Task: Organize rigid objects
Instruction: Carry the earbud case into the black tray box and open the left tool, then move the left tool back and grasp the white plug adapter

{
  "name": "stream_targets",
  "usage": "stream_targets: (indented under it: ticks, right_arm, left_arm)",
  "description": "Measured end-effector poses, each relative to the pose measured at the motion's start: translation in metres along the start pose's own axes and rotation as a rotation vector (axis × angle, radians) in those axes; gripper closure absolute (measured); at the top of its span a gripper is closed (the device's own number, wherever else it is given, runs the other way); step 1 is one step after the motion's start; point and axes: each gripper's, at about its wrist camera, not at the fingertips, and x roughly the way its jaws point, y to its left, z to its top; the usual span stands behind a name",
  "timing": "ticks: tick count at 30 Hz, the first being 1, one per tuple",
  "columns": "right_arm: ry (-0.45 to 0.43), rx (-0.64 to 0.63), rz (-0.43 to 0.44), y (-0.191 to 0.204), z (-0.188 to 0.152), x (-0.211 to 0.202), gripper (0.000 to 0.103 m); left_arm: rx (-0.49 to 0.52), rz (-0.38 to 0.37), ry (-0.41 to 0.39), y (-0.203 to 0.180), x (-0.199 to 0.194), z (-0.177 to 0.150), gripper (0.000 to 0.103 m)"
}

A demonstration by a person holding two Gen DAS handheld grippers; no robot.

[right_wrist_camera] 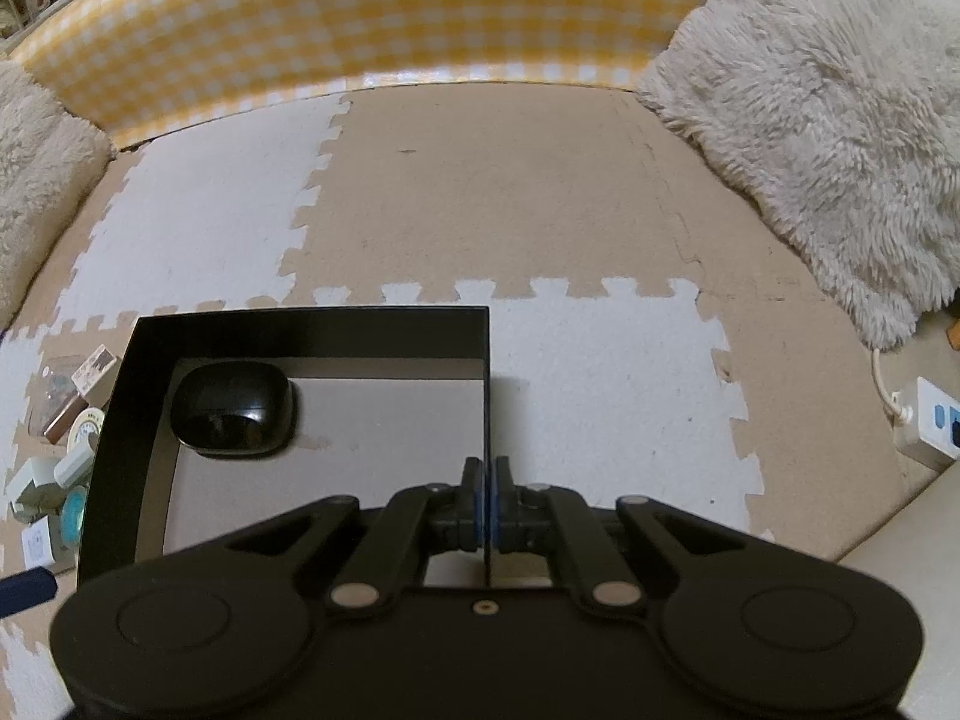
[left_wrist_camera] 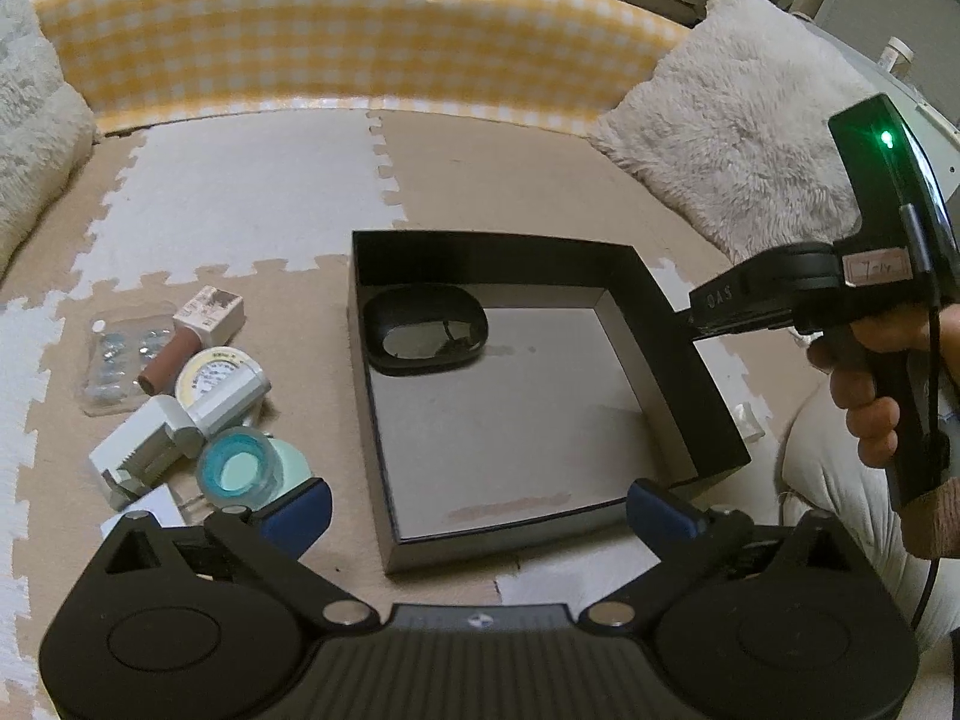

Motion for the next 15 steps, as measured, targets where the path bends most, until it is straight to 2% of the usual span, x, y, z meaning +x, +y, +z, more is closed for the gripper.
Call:
stream_targets:
  ticks: [8,15]
  right_arm:
    - [-0.013,0.006,0.008,-0.002,-0.001,-0.001,0.1]
    - [-0.018,-0.015,-0.004,0.001,-0.002,-0.002,0.1]
  left_arm:
    - [-0.047,0.032,-0.067,0.022,-0.02,0.011,0.0]
    - [-0.201,0.12,-0.104,0.07,-0.034,0.021,0.0]
